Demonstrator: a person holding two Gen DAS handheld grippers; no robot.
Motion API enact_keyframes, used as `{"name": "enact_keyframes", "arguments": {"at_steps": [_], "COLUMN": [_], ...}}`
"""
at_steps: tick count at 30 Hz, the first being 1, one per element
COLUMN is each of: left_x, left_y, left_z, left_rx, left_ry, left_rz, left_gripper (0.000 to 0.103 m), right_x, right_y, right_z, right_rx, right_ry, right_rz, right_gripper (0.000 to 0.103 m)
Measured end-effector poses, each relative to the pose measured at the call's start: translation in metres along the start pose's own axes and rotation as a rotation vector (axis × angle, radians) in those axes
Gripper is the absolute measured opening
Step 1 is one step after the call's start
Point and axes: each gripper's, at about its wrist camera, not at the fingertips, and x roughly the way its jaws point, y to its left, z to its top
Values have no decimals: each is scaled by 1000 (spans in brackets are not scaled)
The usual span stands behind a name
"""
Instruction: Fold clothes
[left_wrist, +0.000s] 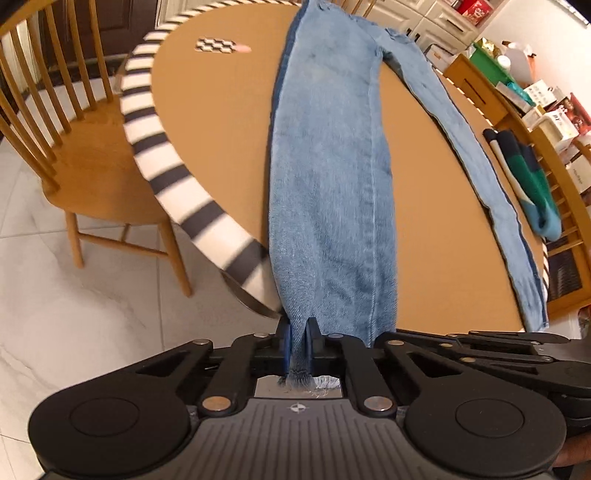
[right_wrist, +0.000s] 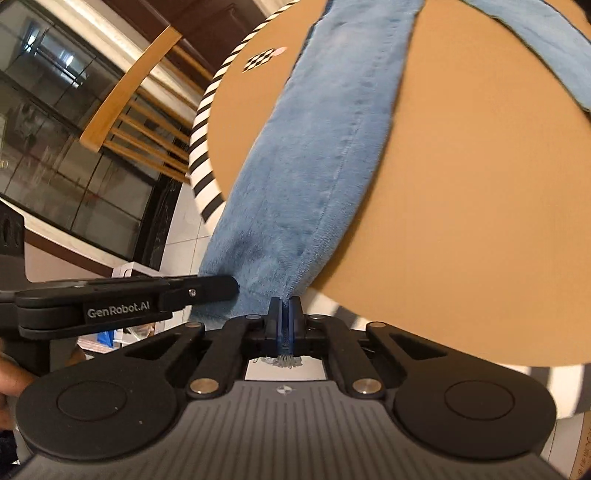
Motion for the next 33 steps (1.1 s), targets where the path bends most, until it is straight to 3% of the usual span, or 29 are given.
{"name": "enact_keyframes", "arguments": {"at_steps": [6, 20, 26, 30, 32, 33], "left_x": [-12, -9, -10, -33, -53, -62], "left_y": [15, 10, 11, 18, 15, 10], "left_z": [-2, -6, -10, -17, -11, -3], "left_rx": [14, 47, 67, 89, 94, 101], "left_ry": [-16, -10, 32, 45, 12, -12], "left_rz": [18, 13, 43, 58, 48, 44], "left_gripper": [8, 9, 26, 37, 43, 52], "right_x": [4, -3, 0, -17, -39, -52], "right_y": [7, -4, -7, -2, -2, -4], "right_z": [0, -6, -8, -17, -16, -13], "right_rx": [-3, 36, 61, -4, -39, -41], "right_ry": [15, 15, 57, 76, 26, -13], "right_rz": [3, -20, -26, -55, -83, -104], "right_gripper": [3, 3, 8, 10, 15, 25]}}
